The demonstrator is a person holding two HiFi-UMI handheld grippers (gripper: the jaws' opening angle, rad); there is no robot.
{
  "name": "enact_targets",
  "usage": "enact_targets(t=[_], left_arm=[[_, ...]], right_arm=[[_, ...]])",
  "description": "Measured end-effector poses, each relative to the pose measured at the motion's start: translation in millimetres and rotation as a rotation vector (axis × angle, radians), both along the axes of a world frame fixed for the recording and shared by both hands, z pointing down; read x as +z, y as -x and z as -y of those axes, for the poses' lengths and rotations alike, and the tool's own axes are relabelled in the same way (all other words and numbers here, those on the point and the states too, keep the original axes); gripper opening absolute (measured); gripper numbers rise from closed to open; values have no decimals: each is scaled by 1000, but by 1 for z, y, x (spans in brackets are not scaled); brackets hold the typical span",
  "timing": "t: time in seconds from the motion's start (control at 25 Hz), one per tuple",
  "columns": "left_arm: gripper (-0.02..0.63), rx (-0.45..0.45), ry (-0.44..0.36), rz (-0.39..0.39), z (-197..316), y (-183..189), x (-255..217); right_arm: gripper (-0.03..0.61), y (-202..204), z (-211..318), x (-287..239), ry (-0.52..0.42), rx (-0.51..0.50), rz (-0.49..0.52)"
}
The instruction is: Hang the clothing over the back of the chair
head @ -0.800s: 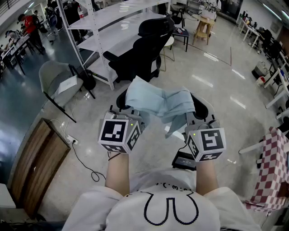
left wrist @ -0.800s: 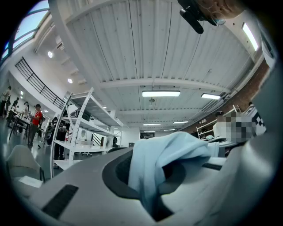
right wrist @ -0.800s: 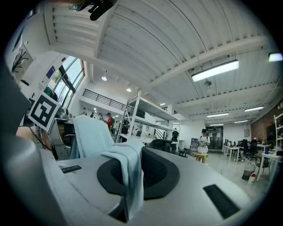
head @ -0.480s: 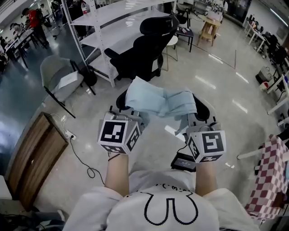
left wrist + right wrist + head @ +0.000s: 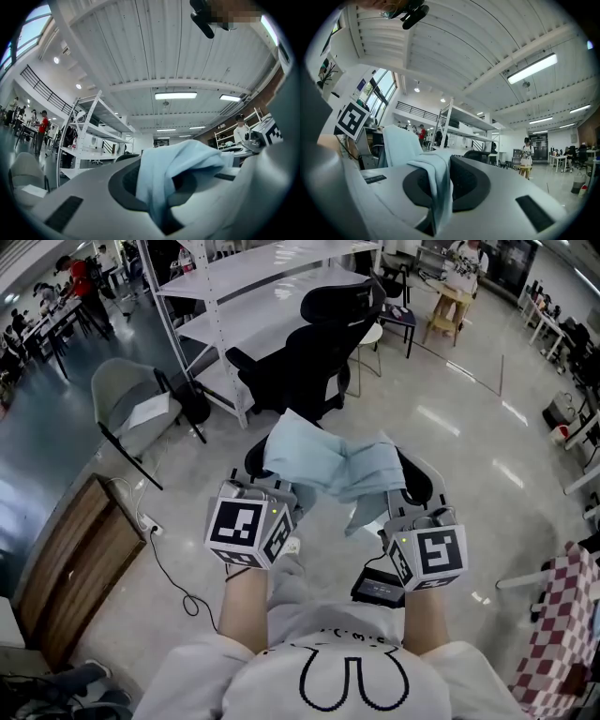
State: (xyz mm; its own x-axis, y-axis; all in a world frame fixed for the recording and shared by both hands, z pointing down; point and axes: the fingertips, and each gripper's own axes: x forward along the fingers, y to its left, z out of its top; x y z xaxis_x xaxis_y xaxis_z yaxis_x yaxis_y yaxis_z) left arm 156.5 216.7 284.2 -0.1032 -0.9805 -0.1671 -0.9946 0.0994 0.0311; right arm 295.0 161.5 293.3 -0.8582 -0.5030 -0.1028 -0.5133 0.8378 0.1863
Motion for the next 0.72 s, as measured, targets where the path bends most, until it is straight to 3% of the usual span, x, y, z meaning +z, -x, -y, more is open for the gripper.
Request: enact_targets(t=[0.72], left_arm=[[37, 56, 3, 10, 146, 140, -9]], right_arm=[[34, 121, 142, -1, 20, 74, 9]])
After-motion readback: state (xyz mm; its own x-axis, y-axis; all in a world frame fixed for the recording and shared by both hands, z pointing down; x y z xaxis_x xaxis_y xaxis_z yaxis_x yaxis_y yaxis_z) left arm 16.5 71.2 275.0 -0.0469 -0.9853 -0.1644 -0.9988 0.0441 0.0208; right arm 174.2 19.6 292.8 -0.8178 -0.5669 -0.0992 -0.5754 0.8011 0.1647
